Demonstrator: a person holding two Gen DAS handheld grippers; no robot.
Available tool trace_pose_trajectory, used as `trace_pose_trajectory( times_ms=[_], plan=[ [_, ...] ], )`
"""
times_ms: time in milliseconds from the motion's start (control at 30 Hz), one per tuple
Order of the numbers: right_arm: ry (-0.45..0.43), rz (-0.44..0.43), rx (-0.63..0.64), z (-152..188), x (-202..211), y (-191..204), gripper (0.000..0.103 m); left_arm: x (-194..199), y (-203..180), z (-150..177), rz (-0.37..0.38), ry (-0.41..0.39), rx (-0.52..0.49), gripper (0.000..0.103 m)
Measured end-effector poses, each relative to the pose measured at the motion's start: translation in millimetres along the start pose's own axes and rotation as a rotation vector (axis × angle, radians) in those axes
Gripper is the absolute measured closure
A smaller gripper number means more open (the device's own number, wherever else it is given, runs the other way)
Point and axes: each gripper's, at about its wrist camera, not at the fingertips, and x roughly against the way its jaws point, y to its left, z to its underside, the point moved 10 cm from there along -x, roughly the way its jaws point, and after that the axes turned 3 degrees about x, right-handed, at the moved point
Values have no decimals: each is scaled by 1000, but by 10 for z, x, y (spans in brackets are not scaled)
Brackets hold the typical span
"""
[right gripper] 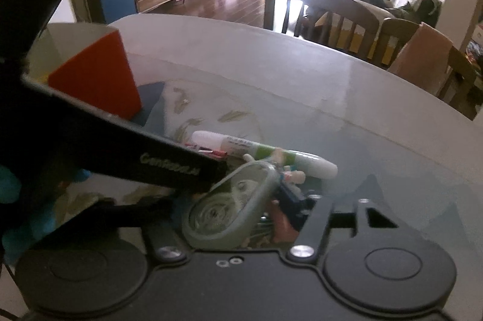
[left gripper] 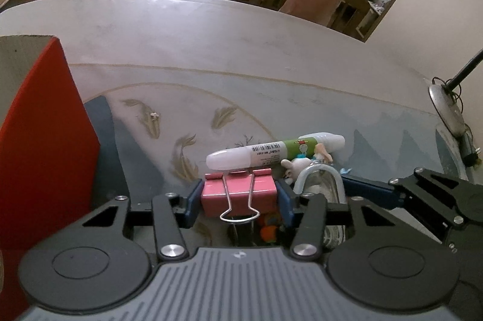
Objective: Organize rigid objects
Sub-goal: 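Grasp the pink binder clip with left tool while right grasps white tape roller, then carry the pink binder clip and the tape roller into the box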
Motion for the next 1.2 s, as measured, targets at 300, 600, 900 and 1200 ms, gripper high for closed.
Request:
trace_pose_trajectory(
  times_ms=[300,600,900,1200],
  plan=[
    [-46,-34,-54,-43,182,-3,84,95,42,-13,5,-7,4,53],
    [-65,-65,-111,58,381,79,87,235,61,49,2,-7,-2,53],
    [-76,-60,-131,120,604,149,88,497,15,119,4,-28,-24,53],
    [-108,-38,-137,159,854,208,88,781,-56,215,20,-49,-29,53]
  ],
)
